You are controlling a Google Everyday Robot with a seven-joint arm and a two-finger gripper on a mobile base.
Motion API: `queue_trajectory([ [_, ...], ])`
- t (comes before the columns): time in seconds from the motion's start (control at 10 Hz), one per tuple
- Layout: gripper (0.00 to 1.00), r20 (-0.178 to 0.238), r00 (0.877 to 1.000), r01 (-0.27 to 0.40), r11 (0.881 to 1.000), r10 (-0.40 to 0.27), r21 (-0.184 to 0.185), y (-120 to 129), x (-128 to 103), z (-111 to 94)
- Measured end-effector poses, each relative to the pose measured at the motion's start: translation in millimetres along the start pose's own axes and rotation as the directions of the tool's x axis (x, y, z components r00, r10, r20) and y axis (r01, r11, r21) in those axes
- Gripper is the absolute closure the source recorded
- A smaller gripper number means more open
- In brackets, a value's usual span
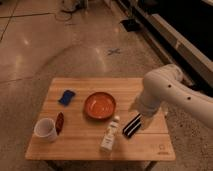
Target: Move the arm in a circular motion
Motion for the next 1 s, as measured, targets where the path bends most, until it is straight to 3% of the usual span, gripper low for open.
queue_trajectory([
  [0.2, 0.35, -0.039, 0.990, -0.135, 0.991, 0.136, 0.013, -34.2, 55.8, 5.9],
  [0.3, 0.35, -0.054, 0.984, -0.167, 0.986, 0.168, 0.024, -54.3, 68.0, 7.3],
  [0.4, 0.35, -0.068, 0.981, -0.178, 0.983, 0.182, 0.050, -90.5, 68.2, 7.1],
  [0.6, 0.35, -0.073, 0.985, -0.150, 0.986, 0.155, 0.076, -132.5, 44.3, 6.4],
  [0.8, 0.35, -0.073, 0.994, -0.071, 0.993, 0.077, 0.091, -172.9, -10.0, 9.1],
  [1.0, 0.35, -0.070, 0.997, 0.039, 0.996, -0.033, 0.082, -190.1, -76.8, 16.6],
])
